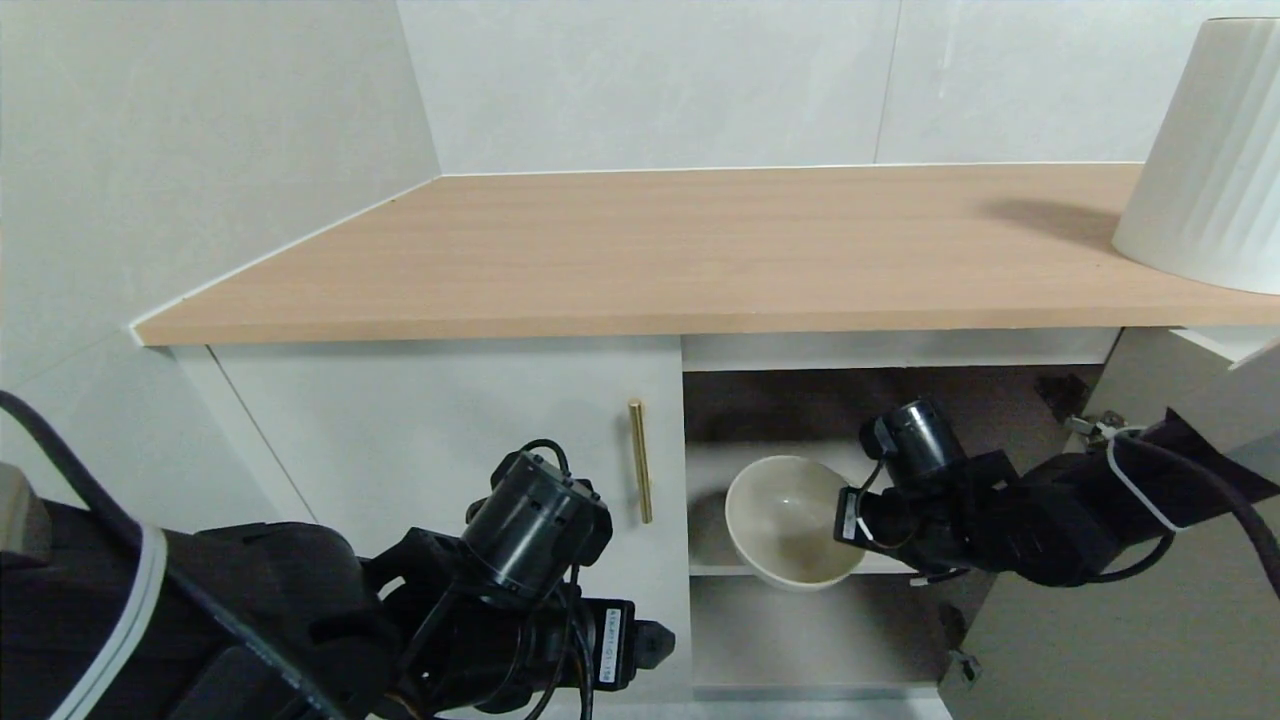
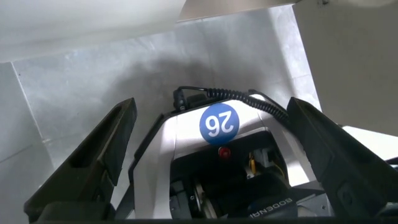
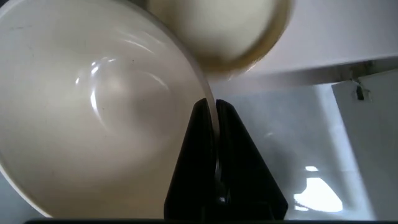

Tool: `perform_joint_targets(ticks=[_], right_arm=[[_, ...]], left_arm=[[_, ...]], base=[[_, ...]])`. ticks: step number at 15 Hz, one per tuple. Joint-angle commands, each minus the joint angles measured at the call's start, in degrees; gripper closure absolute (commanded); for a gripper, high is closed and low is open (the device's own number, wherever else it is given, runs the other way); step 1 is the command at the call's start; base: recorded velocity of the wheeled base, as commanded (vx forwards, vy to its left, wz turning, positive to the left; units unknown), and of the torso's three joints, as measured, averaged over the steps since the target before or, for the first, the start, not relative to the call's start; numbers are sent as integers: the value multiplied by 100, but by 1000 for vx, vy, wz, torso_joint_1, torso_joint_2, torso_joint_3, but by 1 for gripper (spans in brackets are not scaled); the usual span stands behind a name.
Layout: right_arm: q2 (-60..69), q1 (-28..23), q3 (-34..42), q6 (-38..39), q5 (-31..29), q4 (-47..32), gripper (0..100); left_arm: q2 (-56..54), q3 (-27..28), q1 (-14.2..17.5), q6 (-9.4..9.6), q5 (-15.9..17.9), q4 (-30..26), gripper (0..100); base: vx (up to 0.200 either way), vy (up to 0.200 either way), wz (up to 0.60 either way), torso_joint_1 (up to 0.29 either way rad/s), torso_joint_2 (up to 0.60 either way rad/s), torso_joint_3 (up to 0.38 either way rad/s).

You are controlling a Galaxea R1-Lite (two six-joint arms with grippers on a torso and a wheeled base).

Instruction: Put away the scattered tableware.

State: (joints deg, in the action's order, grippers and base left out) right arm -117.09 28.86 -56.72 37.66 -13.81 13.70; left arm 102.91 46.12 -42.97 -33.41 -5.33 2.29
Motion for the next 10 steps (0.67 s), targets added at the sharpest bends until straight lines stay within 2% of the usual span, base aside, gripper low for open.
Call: perform_joint_targets(ticks=[1, 10], right_arm=[[-279, -231, -269, 145, -43, 1, 100], [-1176, -750, -1078, 629, -306, 18, 100]], left_arm=[[-17, 3, -1, 2, -3, -1, 0], [-17, 3, -1, -7, -3, -1, 0]], base=[[0, 0, 0, 0, 0, 0], [0, 0, 0, 0, 0, 0]])
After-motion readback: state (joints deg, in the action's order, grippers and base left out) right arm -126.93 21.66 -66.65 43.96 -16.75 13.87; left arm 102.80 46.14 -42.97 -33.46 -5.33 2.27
